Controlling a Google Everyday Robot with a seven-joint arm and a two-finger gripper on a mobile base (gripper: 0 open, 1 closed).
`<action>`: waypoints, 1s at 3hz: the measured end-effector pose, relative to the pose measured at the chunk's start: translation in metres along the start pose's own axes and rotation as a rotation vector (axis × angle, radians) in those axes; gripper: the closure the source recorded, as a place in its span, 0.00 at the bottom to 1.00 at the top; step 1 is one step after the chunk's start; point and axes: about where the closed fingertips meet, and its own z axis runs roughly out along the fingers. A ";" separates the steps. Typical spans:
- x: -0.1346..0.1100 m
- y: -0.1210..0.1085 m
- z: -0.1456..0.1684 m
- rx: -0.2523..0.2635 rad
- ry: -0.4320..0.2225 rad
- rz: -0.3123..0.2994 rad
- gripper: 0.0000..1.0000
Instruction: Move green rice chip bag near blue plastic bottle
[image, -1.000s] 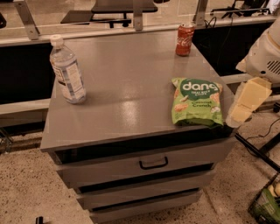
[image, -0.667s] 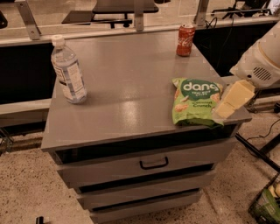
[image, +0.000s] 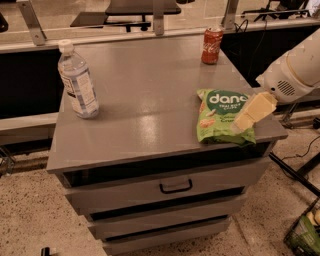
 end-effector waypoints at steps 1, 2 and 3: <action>0.003 -0.002 0.001 0.011 0.022 0.041 0.00; 0.012 -0.001 0.007 0.015 0.051 0.133 0.00; 0.023 0.006 0.021 0.002 0.071 0.187 0.00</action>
Offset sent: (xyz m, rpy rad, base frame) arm -0.0056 -0.0154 -0.0256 0.0235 0.1306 -0.2637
